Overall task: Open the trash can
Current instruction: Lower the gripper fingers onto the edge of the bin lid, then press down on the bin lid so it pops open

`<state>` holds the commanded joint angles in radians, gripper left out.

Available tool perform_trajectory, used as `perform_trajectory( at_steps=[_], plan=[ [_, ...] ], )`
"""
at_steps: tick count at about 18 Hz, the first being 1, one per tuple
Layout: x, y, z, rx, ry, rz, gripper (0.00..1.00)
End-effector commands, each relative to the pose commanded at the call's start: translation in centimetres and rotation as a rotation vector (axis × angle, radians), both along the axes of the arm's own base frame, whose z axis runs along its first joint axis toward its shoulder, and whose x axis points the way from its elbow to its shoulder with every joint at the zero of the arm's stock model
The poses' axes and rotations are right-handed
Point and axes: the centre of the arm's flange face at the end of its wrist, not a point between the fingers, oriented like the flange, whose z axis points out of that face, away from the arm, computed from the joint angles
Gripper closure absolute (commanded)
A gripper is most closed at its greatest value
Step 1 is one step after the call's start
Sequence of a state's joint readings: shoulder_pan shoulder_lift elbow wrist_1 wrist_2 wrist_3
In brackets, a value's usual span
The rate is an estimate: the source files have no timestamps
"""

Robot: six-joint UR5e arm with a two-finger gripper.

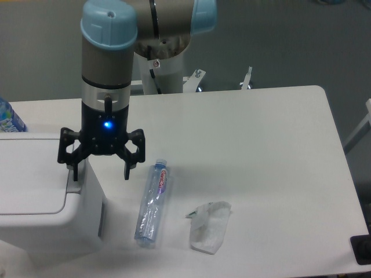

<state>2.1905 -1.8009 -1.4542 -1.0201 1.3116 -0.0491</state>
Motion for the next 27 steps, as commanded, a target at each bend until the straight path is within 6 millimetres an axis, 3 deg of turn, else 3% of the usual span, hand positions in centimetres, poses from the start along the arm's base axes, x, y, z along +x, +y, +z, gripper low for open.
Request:
perform_trajectory(
  at_steps=[27],
  plan=[
    [-0.2,0.6,-1.0,-0.012,-0.003,-0.004,0.00]
  ],
)
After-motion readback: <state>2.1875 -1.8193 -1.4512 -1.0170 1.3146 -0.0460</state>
